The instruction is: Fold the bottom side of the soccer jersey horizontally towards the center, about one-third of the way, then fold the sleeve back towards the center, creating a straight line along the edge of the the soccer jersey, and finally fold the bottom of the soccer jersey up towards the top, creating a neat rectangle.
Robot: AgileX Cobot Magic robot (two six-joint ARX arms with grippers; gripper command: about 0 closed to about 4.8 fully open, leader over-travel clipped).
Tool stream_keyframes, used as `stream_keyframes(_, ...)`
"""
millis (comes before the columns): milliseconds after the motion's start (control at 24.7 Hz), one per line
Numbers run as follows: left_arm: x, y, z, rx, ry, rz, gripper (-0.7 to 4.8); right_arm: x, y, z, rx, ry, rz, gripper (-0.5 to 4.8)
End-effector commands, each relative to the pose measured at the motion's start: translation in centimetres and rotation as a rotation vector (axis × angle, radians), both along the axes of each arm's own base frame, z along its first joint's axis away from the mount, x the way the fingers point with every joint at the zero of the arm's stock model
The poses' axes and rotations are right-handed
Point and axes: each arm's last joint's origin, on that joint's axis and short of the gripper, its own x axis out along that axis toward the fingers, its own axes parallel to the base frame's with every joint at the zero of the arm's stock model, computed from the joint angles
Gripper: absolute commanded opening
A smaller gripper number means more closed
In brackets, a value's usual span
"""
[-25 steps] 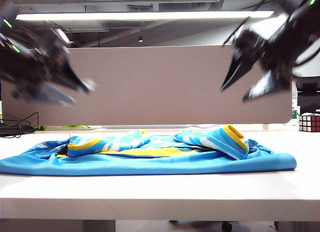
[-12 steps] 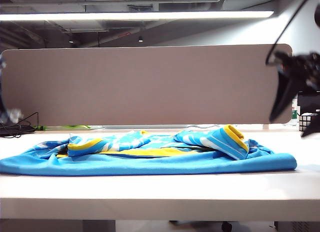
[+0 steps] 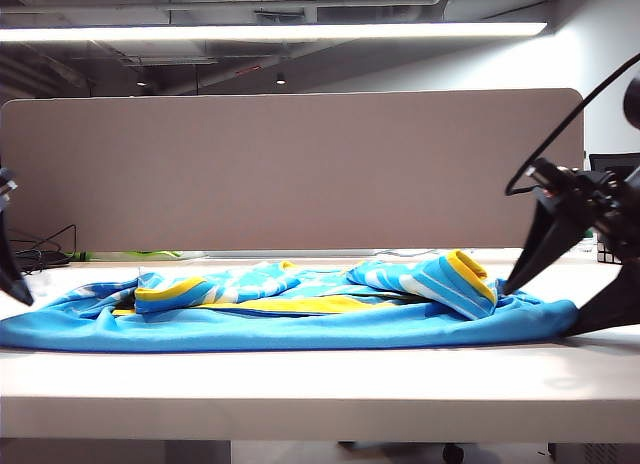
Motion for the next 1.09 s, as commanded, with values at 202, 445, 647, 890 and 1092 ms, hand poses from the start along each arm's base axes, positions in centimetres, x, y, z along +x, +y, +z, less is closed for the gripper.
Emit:
stream_keyframes(202,0.5,-1.8,-1.2,-0.007,0.035,-0.068,2.82,-0.5,0.9,-2.0,-0.033,0.114,-0.011,3.36)
stream_keyframes(445,0.6,-2.7,-1.5,-0.007,0.044,-0.102,2.77,-0.5,0.9,-2.0,-0.032,0.112,-0.011,3.36)
stream_keyframes(647,0.6,-2.7,-1.5,-0.008,0.037,-0.108,1.01,-0.4,0.9,-2.0,-0.031,0.106,-0.011,2.06)
stream_keyframes(890,0.3,-2.8,-2.1,-0.022,0.004,-0.108,-0.06,0.3,1.1,-1.4,0.040,0.034,-0.003,-0.08)
stream_keyframes(1092,-1.0,-2.7,-1.5,-0.087,0.074,-0.107,-0.06,-1.0,1.0,-0.4,0.039,0.066,0.050,-0.08)
